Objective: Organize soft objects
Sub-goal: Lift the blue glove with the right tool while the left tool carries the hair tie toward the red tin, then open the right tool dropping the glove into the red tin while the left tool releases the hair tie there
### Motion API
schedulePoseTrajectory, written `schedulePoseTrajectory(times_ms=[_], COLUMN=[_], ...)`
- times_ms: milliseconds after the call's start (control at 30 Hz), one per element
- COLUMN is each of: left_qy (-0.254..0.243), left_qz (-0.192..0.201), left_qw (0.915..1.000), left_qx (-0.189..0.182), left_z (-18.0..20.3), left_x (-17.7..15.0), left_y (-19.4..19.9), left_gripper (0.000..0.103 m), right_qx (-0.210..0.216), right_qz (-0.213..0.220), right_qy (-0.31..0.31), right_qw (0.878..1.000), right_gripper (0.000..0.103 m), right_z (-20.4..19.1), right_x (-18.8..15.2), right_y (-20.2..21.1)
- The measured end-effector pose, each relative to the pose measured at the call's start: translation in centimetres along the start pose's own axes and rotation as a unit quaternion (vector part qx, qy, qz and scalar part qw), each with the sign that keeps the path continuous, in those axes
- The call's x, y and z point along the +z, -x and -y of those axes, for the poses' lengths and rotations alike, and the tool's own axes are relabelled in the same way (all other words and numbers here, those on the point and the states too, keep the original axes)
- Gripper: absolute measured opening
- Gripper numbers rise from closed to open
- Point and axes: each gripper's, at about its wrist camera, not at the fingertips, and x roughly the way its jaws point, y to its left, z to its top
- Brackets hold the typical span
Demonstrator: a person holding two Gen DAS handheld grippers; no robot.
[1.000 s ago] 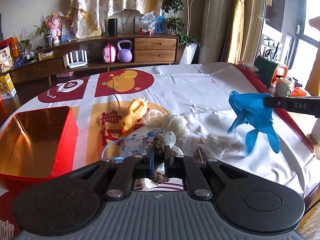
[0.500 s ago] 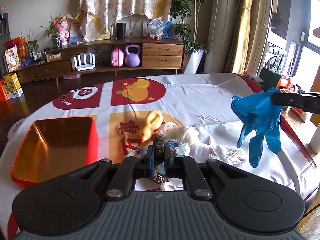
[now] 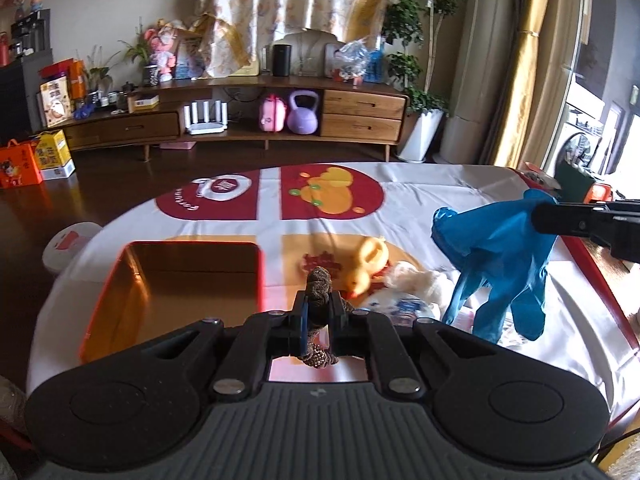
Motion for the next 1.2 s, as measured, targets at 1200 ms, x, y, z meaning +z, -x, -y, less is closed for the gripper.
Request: schedulePoseTrajectory(times_ms=[1200], left_qy=[-0.002], left_qz=[-0.09], left_qw=[0.9926], left_qx=[0.082], left_z=[-14.9], left_x=[1.3], left_y=[-7.0], left_gripper=[0.009], right_qx=[0.088], right_qz=[-0.099], right_qy=[0.026], right_qw=[0.991], right_gripper=[0.003], right_z=[-14.2], right_x=[4.5], right_y=[-18.4])
